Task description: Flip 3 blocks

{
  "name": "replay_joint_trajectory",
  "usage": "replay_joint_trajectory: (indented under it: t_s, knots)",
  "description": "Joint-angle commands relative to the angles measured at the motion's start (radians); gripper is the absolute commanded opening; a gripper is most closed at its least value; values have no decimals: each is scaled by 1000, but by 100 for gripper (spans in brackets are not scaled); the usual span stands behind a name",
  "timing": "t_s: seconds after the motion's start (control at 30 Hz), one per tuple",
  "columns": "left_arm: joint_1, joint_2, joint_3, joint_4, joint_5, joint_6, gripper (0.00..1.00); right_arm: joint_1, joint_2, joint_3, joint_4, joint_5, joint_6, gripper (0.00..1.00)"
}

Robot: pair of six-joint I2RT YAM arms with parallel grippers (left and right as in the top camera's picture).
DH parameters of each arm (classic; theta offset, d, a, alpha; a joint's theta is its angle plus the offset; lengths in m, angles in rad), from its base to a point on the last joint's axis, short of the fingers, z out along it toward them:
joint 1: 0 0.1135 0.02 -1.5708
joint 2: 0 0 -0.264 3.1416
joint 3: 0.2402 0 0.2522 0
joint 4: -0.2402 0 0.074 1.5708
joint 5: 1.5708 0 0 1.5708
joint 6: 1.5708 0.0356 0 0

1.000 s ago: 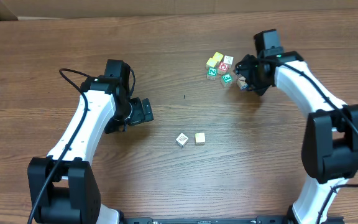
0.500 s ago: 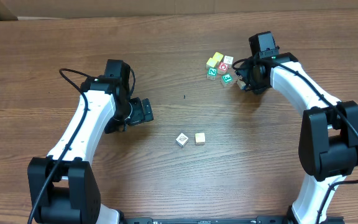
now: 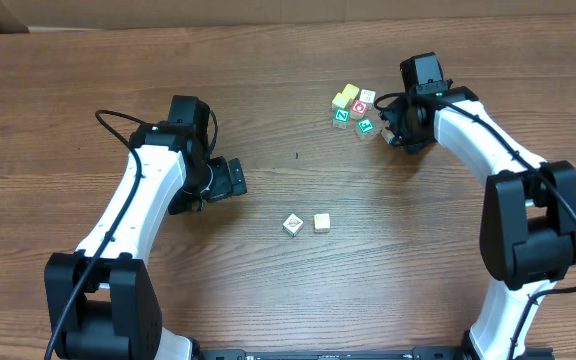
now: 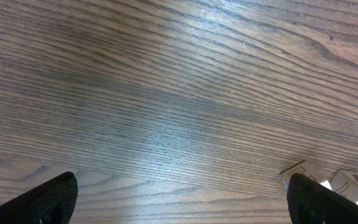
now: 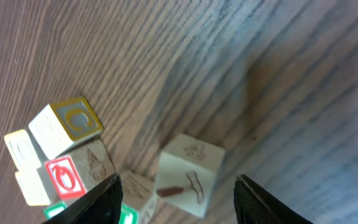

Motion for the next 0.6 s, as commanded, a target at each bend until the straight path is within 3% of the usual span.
replay_joint_trajectory:
  t_s: [0.0,0.13,0.3,0.57]
  knots:
    - [0,-10,6,2,8,4,100,3,44,-8,17,12,31,59]
    - [0,-10,6,2,8,4,100,4,45,-8,38,21,31,58]
    - [0,-10,6,2,8,4,99,4,45,-8,29,22,19,46]
    - [0,-10,6,2,8,4,100,4,24,1,-32,22,-79,43]
